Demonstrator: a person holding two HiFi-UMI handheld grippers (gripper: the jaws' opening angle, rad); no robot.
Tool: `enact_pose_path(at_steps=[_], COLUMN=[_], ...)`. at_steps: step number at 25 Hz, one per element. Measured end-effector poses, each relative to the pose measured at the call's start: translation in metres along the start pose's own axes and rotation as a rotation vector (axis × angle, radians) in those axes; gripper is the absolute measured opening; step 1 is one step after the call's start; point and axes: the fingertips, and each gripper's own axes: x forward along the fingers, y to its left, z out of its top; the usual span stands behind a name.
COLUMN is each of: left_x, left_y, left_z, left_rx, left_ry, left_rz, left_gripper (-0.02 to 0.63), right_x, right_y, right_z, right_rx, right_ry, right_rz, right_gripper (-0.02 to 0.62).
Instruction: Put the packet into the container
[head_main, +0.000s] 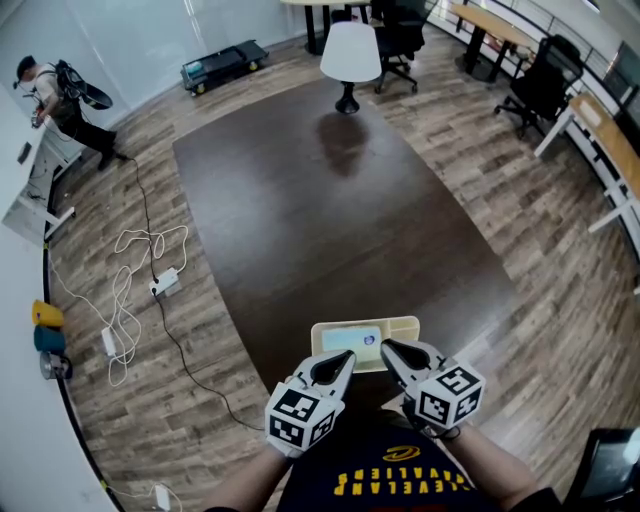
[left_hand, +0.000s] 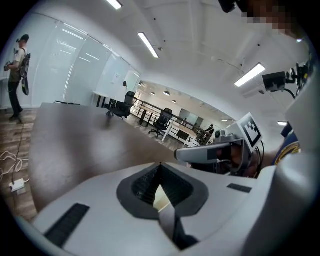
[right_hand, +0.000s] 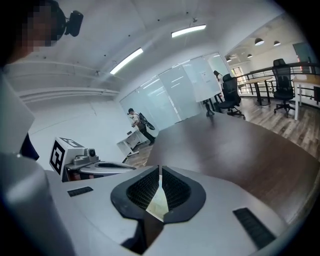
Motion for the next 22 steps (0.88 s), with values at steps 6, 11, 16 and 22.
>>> enact_pose_path(at_steps=[6, 11, 16, 22], left_x=[-0.01, -0.015, -0.017, -0.022], left_y=[-0.007, -0.015, -0.02, -0.017], left_z=[0.016, 0.026, 0.03, 0.04], left_rx=[0.025, 0.066, 0.082, 0.086], left_ry=[-0.046, -0.054, -0.068, -0.095], left_rz=[-0.017, -0.007, -0.011, 0.003], left_gripper=[0.0, 0.0, 0.0, 0.0], right_x=[-0.009, -0.016, -0.019, -0.026], right_y=[0.019, 0.028, 0.027, 0.032], right_z=[0.019, 0.028, 0.037, 0.058], right_rx=[-0.074, -0.108, -0.153, -0.197], right_ry=[-0.054, -0.083, -0.128, -0.207], right_rz=[0.029, 0.031, -0.015, -0.048], right_gripper=[0.011, 0.01, 0.011, 0.011])
